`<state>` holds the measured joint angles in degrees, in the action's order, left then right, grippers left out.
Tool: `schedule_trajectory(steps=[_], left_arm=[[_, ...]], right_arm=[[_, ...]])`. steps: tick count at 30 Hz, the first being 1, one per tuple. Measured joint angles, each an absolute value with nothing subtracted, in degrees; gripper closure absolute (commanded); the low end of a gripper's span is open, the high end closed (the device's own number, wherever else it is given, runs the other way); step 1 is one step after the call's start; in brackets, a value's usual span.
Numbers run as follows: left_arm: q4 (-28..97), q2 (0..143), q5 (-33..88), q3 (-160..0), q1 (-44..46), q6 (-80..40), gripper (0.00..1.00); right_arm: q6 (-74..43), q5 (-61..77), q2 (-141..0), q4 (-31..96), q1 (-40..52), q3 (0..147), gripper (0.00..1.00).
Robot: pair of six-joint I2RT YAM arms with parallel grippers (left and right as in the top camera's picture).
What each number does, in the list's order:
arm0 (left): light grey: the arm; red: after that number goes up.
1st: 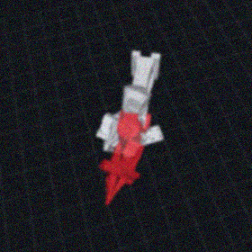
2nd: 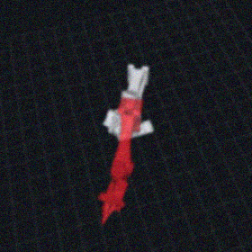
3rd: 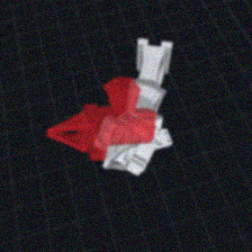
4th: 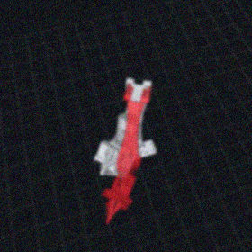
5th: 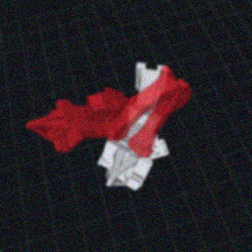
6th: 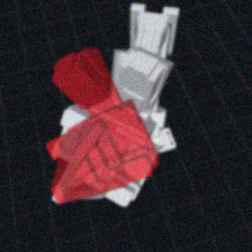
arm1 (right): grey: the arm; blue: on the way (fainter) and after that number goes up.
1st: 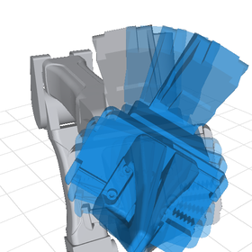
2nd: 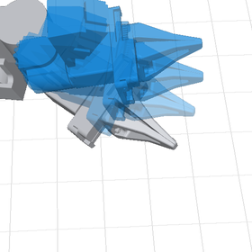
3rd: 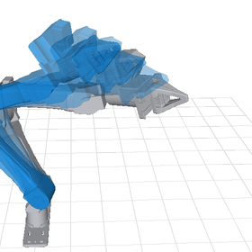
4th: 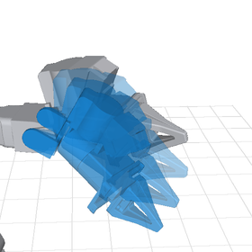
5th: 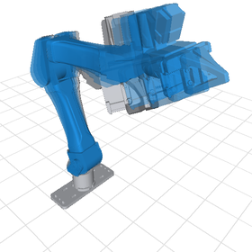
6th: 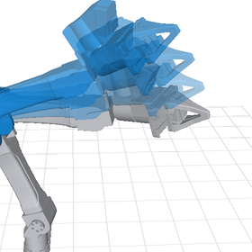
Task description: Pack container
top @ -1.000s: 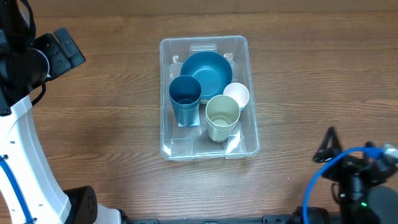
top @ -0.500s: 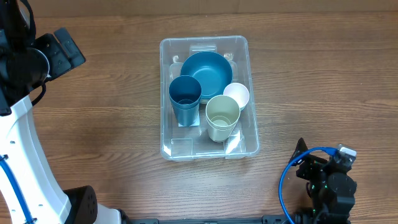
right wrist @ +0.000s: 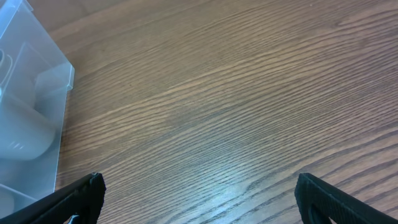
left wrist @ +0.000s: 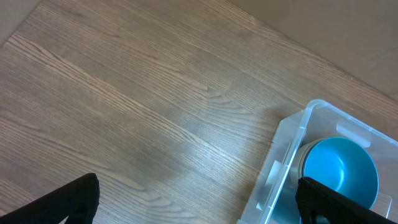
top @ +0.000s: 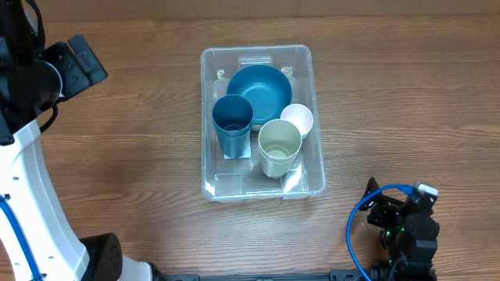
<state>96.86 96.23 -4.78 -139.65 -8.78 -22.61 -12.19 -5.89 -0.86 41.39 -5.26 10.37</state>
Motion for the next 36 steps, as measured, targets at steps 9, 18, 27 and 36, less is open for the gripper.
schedule_trajectory(steps=[9,18,27,36], left_arm=[[96.86,96.23,-5.17,-139.65,-8.78,-22.17,0.00],[69.36,82.67,-5.65,-113.99,-7.84,-17.72,0.00],[37.76,52.40,3.97,-70.78,-7.60,-6.46,0.00],[34.00,25.30,6.20,-35.94,-7.38,-3.81,0.00]], right_arm=[[-12.21,-5.93,-0.86,41.36,-5.26,10.37,0.00],[-12.21,-5.78,-0.84,41.28,-5.26,10.37,0.00],[-12.21,-5.78,-0.84,41.17,-5.26,10.37,0.00],[-12.21,-5.80,-0.84,41.19,-5.26,10.37,0.00]])
